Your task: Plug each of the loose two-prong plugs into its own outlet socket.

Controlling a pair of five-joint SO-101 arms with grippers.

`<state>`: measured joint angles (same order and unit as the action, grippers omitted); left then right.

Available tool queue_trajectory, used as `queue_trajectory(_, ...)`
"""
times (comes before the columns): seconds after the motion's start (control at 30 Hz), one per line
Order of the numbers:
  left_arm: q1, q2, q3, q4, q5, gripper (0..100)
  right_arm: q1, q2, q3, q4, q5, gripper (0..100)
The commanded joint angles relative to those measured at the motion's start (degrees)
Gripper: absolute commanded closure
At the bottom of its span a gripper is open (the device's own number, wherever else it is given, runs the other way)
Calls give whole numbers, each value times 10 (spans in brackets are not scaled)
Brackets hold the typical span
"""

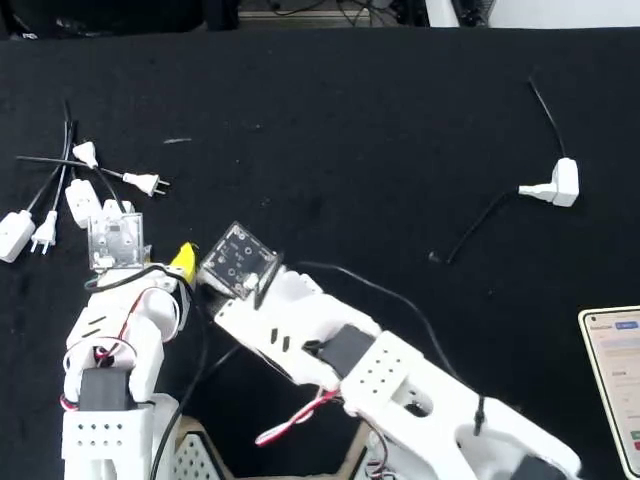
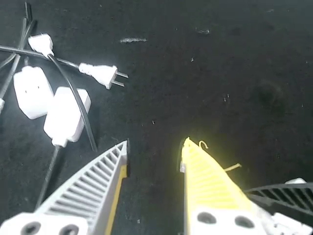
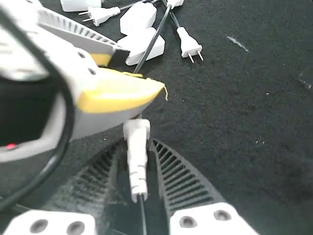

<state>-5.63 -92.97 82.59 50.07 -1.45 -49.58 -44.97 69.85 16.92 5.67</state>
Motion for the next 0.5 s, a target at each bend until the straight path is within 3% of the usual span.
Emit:
queue_trajectory(0.0,7,4,0,-4,-7,815,-7,-61,-11,11,-3,988)
queue_trajectory(0.47,10,4,0,-3,-7,815,-7,-35,-21,10,-6,988)
